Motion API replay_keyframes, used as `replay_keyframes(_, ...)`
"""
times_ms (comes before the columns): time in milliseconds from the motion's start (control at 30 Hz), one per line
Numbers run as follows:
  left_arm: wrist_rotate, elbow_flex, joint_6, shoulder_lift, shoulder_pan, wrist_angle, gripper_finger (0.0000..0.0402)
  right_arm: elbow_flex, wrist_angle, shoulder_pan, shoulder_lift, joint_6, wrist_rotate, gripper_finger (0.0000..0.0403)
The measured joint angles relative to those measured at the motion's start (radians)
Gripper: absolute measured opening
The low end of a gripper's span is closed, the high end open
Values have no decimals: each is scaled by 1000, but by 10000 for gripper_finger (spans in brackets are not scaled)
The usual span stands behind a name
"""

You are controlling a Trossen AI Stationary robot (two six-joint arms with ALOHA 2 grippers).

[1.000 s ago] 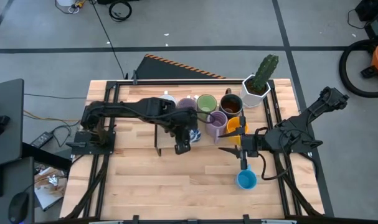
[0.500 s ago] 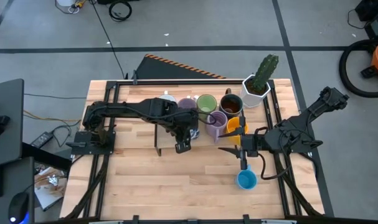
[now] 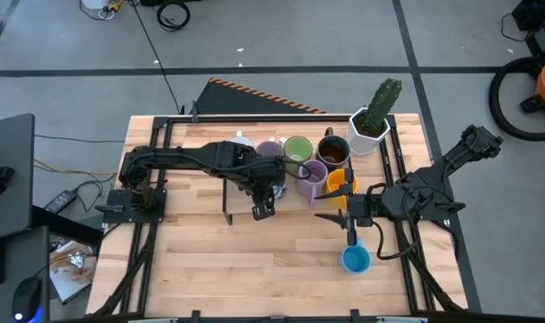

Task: Place coffee mugs
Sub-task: Put the white-blue patterned mug on the shelf

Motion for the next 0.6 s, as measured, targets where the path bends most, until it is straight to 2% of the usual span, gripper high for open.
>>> replay_keyframes(200,-10,0,-4,0,0,0,44,0,0,0,0,0,0,193)
replay_keyframes(600,-41,-2,0,0,0,36,114,0,-1,0,0,2,-31,193)
